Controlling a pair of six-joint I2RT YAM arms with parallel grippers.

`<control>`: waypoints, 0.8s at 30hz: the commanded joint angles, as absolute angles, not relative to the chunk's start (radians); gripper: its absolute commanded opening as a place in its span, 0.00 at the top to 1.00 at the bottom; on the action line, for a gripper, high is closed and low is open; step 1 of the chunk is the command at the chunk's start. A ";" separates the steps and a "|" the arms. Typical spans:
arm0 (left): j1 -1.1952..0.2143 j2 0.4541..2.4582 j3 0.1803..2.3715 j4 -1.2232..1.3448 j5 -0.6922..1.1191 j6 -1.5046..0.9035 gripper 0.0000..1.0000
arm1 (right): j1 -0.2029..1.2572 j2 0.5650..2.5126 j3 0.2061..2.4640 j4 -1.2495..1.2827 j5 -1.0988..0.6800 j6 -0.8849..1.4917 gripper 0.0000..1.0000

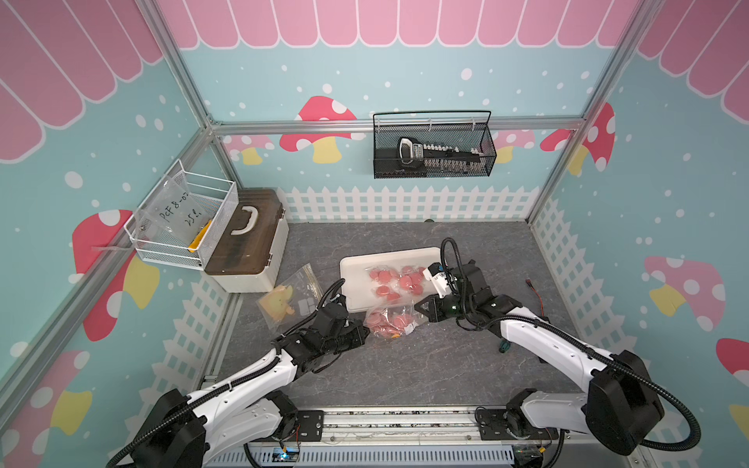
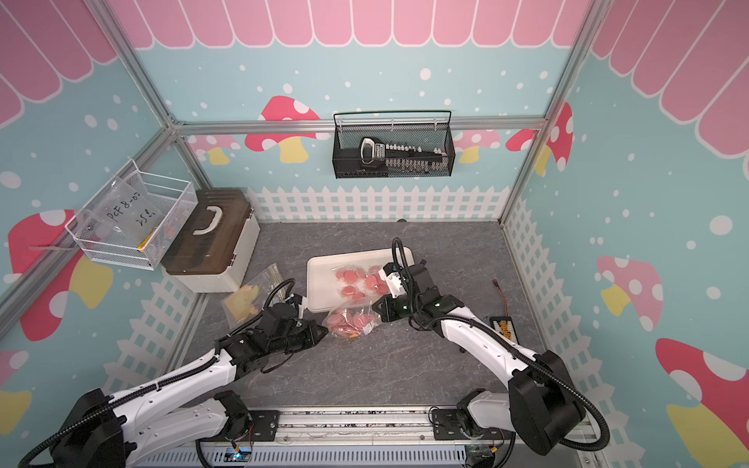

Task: Pour cookies out of the ziploc bag
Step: 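Pour the cookies out of the ziploc bag onto the tray.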

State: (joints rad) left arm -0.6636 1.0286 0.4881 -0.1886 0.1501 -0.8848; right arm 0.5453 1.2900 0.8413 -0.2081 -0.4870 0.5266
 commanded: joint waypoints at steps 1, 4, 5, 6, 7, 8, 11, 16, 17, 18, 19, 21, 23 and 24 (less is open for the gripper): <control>-0.651 1.024 0.505 -0.194 0.150 -0.868 1.00 | 0.550 1.291 0.870 -0.221 -0.493 0.503 1.00; -0.641 1.016 0.506 -0.198 0.154 -0.865 1.00 | 0.550 1.284 0.874 -0.226 -0.498 0.496 1.00; -0.637 1.013 0.506 -0.198 0.153 -0.865 1.00 | 0.550 1.281 0.874 -0.227 -0.499 0.494 1.00; -0.636 1.010 0.507 -0.198 0.154 -0.865 1.00 | 0.550 1.279 0.875 -0.230 -0.500 0.493 1.00; -0.634 1.007 0.508 -0.199 0.155 -0.866 1.00 | 0.549 1.276 0.879 -0.235 -0.501 0.490 1.00; -0.634 1.005 0.511 -0.199 0.156 -0.865 1.00 | 0.550 1.275 0.883 -0.237 -0.502 0.488 1.00; -0.632 0.998 0.520 -0.201 0.160 -0.868 1.00 | 0.549 1.270 0.893 -0.245 -0.507 0.485 1.00; -0.632 0.985 0.535 -0.202 0.161 -0.883 1.00 | 0.551 1.264 0.908 -0.252 -0.503 0.477 1.00; -0.632 0.981 0.536 -0.200 0.160 -0.885 1.00 | 0.550 1.263 0.911 -0.252 -0.503 0.477 1.00; -0.632 0.976 0.538 -0.201 0.154 -0.885 1.00 | 0.551 1.263 0.914 -0.252 -0.503 0.479 1.00; -0.632 0.970 0.539 -0.202 0.148 -0.885 1.00 | 0.550 1.264 0.918 -0.252 -0.502 0.479 1.00; -0.632 0.963 0.546 -0.205 0.146 -0.884 1.00 | 0.551 1.266 0.926 -0.252 -0.503 0.479 1.00; -0.632 0.961 0.553 -0.208 0.142 -0.883 1.00 | 0.551 1.267 0.936 -0.252 -0.502 0.479 1.00; -0.632 0.962 0.558 -0.211 0.140 -0.881 1.00 | 0.550 1.268 0.940 -0.252 -0.500 0.479 1.00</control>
